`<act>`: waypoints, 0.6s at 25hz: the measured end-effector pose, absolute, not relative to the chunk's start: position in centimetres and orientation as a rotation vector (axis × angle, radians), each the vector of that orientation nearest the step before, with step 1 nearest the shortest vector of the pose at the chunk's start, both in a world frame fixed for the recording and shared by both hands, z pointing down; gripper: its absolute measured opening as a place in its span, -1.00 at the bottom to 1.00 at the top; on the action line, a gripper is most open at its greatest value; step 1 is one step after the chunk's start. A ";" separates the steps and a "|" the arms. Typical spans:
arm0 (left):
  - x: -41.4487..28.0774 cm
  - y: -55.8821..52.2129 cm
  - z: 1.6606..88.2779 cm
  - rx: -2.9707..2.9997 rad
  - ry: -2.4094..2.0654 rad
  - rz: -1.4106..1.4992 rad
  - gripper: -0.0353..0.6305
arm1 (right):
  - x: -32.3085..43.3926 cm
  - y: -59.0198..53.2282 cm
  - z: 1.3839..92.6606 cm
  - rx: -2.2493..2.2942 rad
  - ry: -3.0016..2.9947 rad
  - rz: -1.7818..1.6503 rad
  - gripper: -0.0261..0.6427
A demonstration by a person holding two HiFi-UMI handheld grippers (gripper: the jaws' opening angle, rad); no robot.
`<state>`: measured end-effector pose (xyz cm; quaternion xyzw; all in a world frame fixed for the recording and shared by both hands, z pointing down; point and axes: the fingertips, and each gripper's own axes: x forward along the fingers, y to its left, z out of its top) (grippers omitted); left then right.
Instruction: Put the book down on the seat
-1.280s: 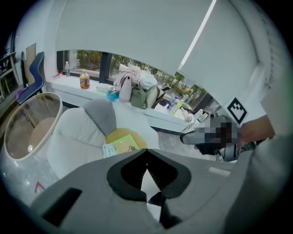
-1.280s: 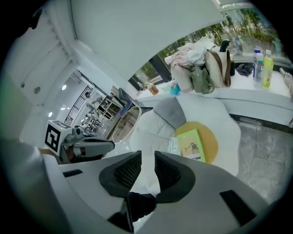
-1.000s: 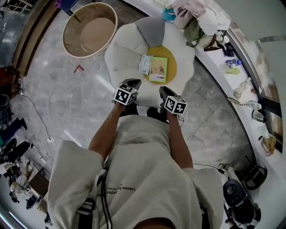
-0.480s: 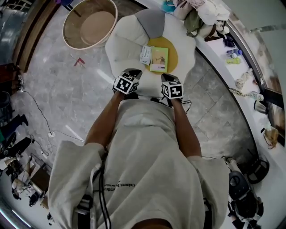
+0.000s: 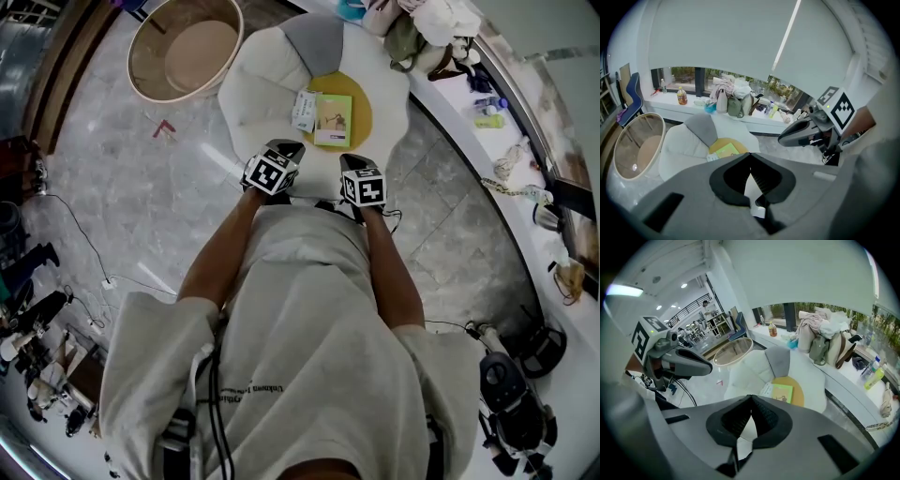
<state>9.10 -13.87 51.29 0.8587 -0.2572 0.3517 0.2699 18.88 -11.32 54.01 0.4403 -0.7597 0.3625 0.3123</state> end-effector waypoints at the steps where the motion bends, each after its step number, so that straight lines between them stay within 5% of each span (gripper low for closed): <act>1: 9.0 -13.8 51.4 2.308 -0.690 0.954 -0.87 | 19.0 -11.4 54.0 1.169 -2.003 0.954 -0.90; 15: 8.6 -13.5 51.6 2.299 -0.683 0.964 -0.87 | 19.8 -11.6 53.2 1.300 -1.995 0.932 -0.90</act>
